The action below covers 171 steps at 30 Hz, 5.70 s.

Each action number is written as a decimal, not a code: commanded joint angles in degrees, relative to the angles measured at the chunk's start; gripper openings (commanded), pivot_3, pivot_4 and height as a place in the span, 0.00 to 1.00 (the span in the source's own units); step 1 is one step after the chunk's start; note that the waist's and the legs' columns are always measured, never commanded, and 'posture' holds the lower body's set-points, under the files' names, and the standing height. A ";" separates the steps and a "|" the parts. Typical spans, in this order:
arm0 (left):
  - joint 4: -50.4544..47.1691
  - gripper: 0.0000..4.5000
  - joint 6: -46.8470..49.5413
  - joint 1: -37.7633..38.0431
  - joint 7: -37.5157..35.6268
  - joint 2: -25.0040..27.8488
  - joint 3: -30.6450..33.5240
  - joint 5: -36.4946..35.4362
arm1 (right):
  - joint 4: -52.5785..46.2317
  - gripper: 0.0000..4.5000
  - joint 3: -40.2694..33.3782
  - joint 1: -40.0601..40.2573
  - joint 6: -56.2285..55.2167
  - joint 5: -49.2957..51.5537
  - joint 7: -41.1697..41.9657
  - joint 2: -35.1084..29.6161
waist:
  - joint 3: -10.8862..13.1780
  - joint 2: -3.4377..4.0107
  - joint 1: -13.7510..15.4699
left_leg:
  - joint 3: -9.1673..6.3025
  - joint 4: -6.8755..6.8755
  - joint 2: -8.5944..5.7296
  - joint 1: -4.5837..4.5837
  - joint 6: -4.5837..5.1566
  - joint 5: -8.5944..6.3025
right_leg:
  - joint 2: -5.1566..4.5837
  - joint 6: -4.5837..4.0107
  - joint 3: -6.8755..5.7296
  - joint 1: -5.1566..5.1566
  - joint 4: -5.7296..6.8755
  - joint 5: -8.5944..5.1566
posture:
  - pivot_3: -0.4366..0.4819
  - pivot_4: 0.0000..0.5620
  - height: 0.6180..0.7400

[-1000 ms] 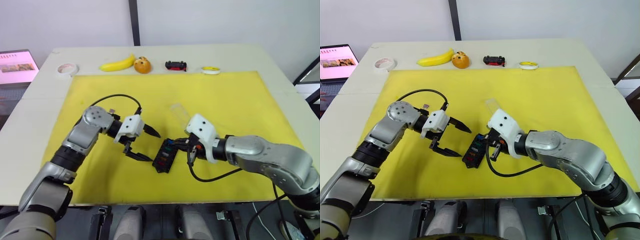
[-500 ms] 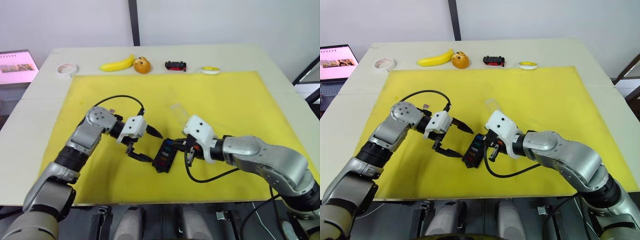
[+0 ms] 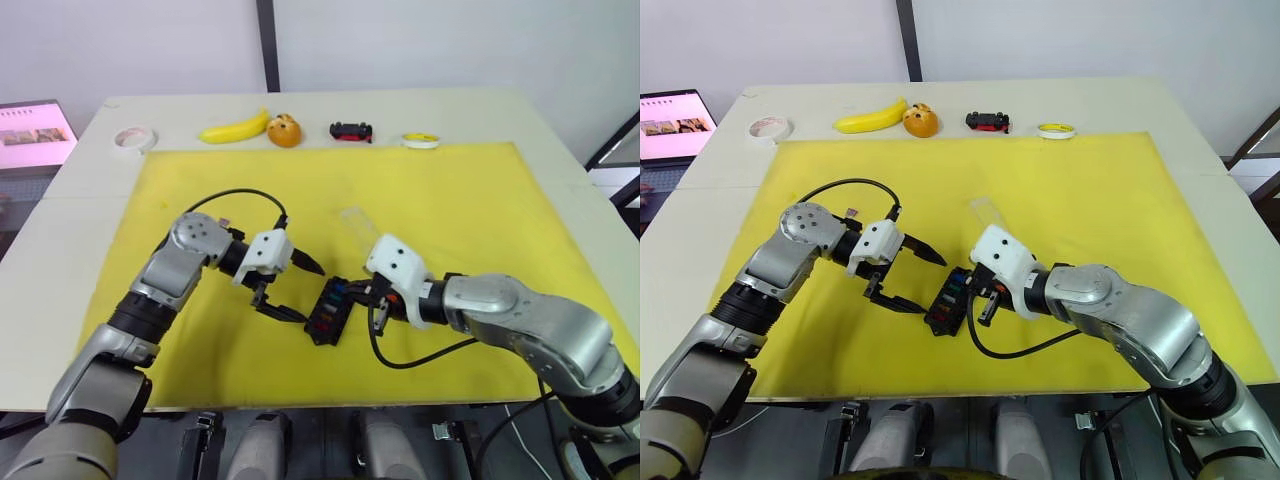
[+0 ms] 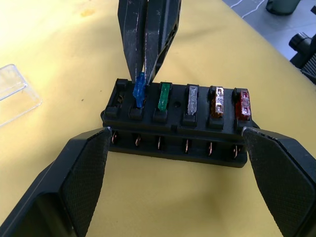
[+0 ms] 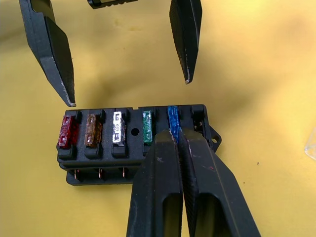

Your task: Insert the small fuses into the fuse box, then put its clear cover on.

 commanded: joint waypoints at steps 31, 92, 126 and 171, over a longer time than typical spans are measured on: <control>-2.93 0.99 0.67 -0.41 0.53 -0.51 1.91 0.39 | -3.92 0.00 -0.53 0.03 -0.77 -7.37 5.56 1.27 | -0.02 0.01 -0.18 | 0.01 0.08 -0.01 0.04 -0.09 0.05 | 0.01 0.00 0.01 0.01 0.11 0.00 | 0.48 0.27 1.00; -4.31 0.99 1.34 0.08 1.04 -1.17 2.00 0.45 | -0.71 0.00 -0.92 0.38 0.32 -10.41 6.95 4.23 | -0.05 0.02 -0.24 | 0.04 0.76 -0.03 0.03 0.21 -0.12 | 0.03 0.01 0.05 0.10 0.58 0.00 | 0.48 0.27 1.00; -4.23 0.99 1.14 0.03 1.23 -1.05 2.30 0.71 | -0.93 0.00 -1.77 -0.90 2.52 -9.45 7.66 4.55 | -0.05 0.02 -0.24 | 0.04 0.82 -0.05 0.03 0.34 -0.19 | 0.01 0.01 0.06 0.07 0.68 0.00 | 0.48 0.27 1.00; -4.51 0.99 1.10 0.10 1.48 -1.40 2.21 0.59 | 1.06 0.00 -0.24 -1.47 1.53 -11.63 9.05 4.07 | -0.05 0.02 -0.22 | 0.05 0.84 -0.06 0.04 0.34 -0.20 | 0.00 0.01 0.07 0.06 0.74 0.00 | 0.48 0.27 1.00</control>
